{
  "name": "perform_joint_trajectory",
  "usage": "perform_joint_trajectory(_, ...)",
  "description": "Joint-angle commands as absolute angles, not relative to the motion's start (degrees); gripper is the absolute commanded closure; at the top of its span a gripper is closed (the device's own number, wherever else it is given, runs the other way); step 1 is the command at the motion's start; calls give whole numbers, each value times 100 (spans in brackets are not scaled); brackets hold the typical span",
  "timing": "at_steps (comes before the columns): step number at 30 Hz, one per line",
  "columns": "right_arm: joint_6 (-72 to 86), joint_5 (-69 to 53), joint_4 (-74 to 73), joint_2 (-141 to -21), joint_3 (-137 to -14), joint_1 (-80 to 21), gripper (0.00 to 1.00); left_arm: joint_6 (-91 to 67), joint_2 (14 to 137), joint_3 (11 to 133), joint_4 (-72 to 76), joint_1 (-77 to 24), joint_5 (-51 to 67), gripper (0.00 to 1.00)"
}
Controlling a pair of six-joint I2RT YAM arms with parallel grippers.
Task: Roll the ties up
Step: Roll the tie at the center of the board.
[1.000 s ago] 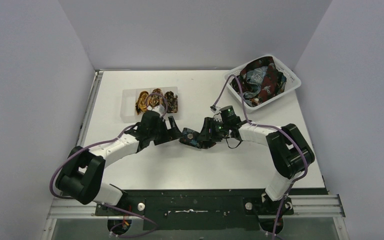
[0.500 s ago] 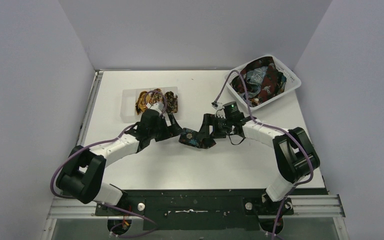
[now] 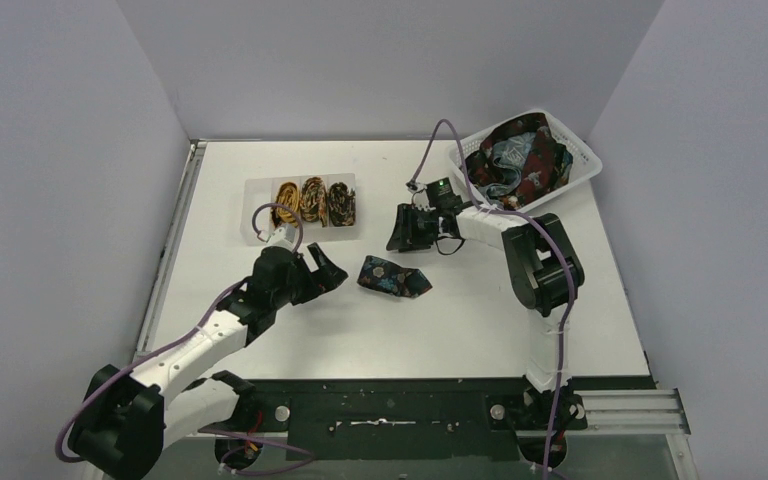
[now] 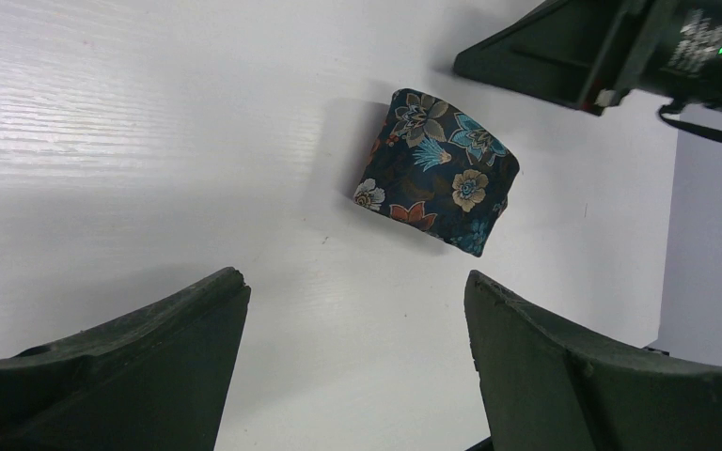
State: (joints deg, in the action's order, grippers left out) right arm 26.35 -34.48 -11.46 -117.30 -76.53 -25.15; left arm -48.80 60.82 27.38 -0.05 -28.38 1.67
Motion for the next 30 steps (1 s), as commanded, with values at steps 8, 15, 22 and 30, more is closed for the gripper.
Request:
perform_joint_trajectory(8, 2285, -3339, -1478, -11743, -7362, -3063, 65, -5009, 5505, 2633, -641, -2795, -111, 18)
perform_joint_trajectory(15, 1848, -3443, -1425, -11372, -6910, -3458, 65, -4954, 5663, 2619, -548, -2800, 0, 18)
perform_joint_trajectory(22, 717, -3926, -2406, -11572, -7601, -3831, 62, -4959, 5704, 2530, -417, -2799, 295, 18)
perform_joint_trajectory(30, 1389, -2448, -2670, -10940, -8333, -3375, 45, -4934, 5726, 2384, 236, -2804, 815, 17)
